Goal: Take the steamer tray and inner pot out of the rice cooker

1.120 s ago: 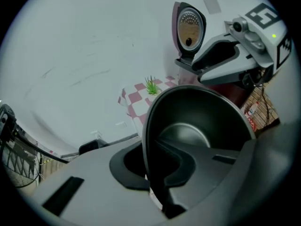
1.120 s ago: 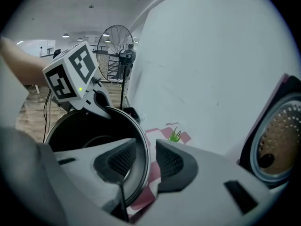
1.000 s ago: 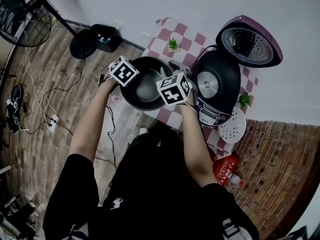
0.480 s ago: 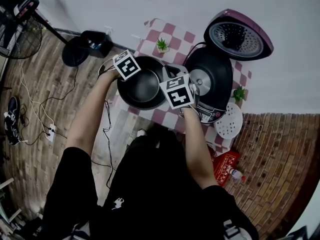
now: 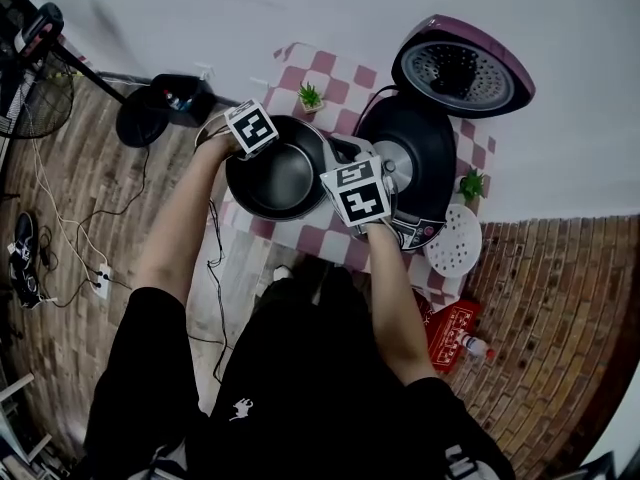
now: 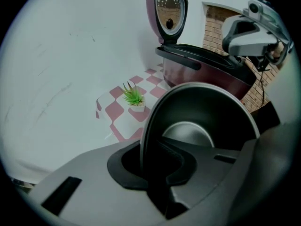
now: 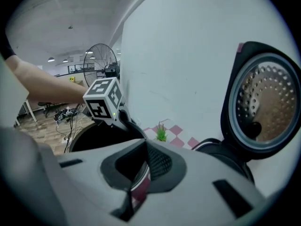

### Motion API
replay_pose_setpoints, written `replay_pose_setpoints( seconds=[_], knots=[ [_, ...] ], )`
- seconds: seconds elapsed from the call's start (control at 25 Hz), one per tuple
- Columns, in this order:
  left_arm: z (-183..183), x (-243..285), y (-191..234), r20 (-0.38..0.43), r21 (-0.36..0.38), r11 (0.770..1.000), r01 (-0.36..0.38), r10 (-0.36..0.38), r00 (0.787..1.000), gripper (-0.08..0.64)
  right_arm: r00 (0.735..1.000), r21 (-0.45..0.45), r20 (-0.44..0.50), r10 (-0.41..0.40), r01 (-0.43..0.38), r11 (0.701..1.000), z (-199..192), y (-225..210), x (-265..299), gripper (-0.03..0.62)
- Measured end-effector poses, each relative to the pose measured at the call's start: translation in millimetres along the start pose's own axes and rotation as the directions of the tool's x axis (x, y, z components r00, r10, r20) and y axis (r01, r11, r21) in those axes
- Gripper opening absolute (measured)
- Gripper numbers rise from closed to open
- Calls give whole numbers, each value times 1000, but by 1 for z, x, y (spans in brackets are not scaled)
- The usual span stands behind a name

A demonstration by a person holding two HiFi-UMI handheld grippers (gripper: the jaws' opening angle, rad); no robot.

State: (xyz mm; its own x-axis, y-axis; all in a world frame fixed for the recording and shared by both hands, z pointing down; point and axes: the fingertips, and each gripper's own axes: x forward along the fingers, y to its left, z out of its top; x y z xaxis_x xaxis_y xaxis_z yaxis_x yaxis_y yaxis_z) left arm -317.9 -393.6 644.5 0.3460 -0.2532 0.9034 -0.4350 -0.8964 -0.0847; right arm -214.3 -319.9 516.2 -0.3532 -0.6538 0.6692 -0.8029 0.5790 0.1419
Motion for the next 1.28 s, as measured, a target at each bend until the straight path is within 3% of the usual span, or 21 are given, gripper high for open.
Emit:
replay_pose_setpoints(
  seconds=[0.28, 0.4, 0.48, 0.6, 0.8, 0.96, 1.28],
  knots=[
    [-5, 5, 3, -9, -10, 1000, 2, -2, 1000, 40, 992, 35, 124, -21, 16, 999, 11, -8, -9, 2],
    [-3, 4, 2, -6, -1, 1000, -13, 13, 1000, 128, 991, 63, 132, -26, 18, 998, 10, -14, -11, 2],
    [-1, -3, 3, 15, -14, 1000, -27, 27, 1000, 147, 990, 74, 138, -19, 9, 997, 11, -15, -13, 2],
    [-3, -18, 8, 31, -44, 996, -71, 73, 997, 183, 989, 77, 148, -12, 1, 997, 12, -15, -16, 2],
    [4, -59, 13, 72, -91, 980, -176, 182, 981, 174, 985, 81, 173, -16, 2, 997, 17, -18, -27, 2],
    [9, -95, 6, 148, -164, 959, -231, 256, 955, 108, 977, 93, 212, -18, -2, 996, 23, -15, -39, 2],
    [16, -162, -13, 298, -320, 898, -302, 398, 868, 5, 959, 94, 282, -21, -6, 996, 29, -11, -74, 2]
  ],
)
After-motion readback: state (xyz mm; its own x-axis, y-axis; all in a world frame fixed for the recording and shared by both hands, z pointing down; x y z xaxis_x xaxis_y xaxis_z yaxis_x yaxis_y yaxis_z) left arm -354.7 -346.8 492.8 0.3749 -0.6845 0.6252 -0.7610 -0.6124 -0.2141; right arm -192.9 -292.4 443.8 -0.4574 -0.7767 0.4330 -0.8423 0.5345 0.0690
